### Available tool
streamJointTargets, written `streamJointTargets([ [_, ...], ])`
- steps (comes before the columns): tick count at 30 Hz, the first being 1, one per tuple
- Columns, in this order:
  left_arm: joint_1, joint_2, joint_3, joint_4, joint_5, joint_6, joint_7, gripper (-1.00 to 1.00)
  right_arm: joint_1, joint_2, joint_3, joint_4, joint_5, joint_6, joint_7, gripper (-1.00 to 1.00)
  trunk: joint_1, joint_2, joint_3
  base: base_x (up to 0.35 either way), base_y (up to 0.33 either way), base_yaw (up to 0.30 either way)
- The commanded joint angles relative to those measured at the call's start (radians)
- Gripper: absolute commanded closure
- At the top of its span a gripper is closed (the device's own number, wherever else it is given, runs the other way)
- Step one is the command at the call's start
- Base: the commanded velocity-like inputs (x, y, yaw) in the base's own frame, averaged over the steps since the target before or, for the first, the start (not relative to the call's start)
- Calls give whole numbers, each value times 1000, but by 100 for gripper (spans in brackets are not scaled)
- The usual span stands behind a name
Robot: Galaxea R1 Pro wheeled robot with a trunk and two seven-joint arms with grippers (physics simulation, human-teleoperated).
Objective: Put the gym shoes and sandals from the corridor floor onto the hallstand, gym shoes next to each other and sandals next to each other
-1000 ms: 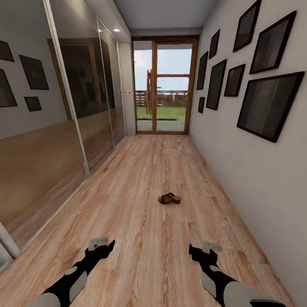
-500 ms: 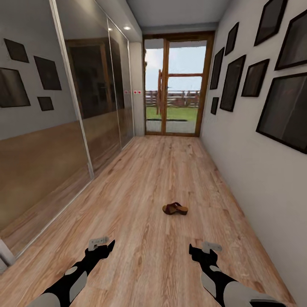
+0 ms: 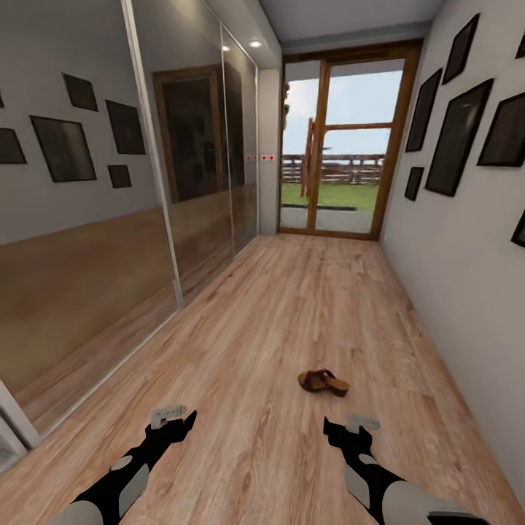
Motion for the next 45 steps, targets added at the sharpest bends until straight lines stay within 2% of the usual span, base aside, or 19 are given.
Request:
streamJointTargets([
  [1, -1, 1, -8, 2, 10, -4, -2, -100, 0, 0, -4, 0, -6, -4, 2, -100, 0, 0, -1, 340, -162, 290],
  [34, -1, 1, -8, 2, 10, -4, -2, -100, 0, 0, -4, 0, -5, -4, 2, -100, 0, 0, -1, 323, -177, 283],
  [45, -1, 1, -8, 2, 10, -4, -2, -100, 0, 0, -5, 0, -6, -5, 2, -100, 0, 0, -1, 258, -220, 116],
])
